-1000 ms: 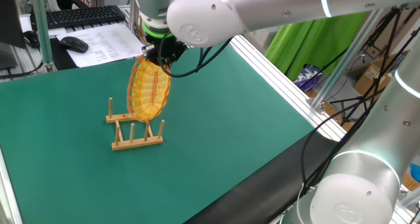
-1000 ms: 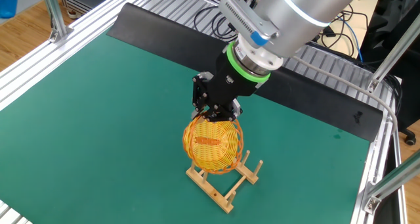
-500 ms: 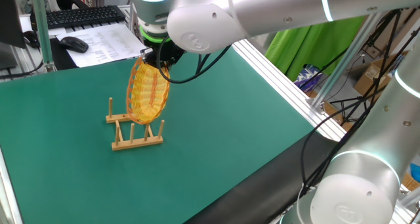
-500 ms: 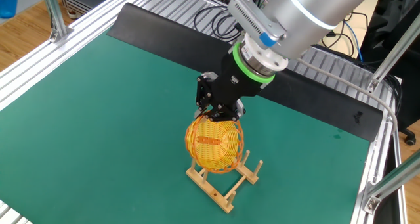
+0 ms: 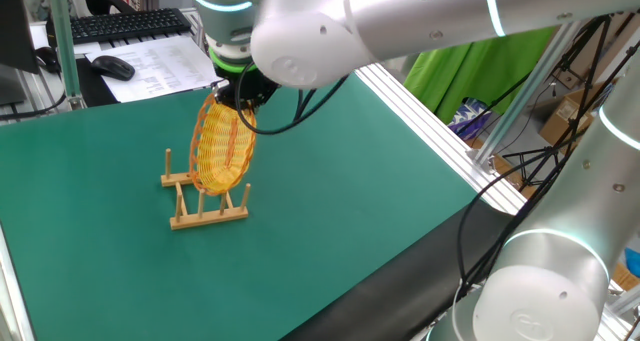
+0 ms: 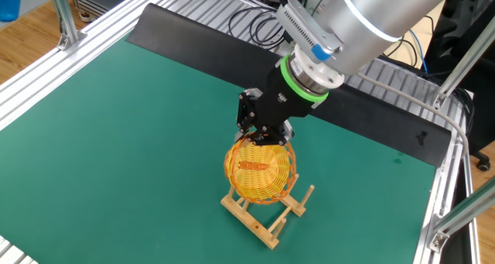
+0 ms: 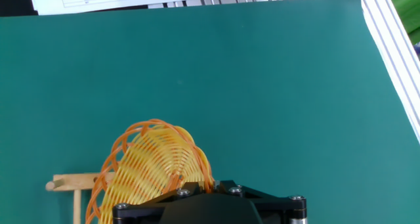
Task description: Put the dish on the dish rack
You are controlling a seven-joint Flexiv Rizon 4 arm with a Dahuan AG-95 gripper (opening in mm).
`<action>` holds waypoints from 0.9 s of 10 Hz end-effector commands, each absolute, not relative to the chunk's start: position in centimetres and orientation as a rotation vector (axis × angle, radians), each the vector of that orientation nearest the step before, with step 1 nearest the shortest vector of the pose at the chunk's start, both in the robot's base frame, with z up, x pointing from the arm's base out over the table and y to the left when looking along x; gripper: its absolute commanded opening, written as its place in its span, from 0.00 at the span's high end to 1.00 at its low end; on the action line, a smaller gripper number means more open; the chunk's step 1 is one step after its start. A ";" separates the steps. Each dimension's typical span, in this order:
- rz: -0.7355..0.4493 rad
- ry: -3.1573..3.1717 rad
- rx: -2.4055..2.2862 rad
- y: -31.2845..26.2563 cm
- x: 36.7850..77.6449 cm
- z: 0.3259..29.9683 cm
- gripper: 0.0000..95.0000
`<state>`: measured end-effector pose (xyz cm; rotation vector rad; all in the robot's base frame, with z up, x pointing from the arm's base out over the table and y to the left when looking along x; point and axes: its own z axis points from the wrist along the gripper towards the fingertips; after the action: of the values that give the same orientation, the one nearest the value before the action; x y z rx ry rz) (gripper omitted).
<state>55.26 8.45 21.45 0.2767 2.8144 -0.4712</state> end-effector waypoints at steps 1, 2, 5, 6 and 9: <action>-0.475 2.812 0.276 8.5 55.3 21.4 1.00; -0.482 2.806 0.272 8.6 55.3 21.4 1.00; -0.511 2.782 0.248 8.6 55.3 21.4 1.00; -0.518 2.780 0.237 8.5 55.4 21.4 1.00; -0.511 2.811 0.212 8.1 56.3 22.0 1.00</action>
<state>56.32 8.09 22.07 0.2123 2.8148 -0.5123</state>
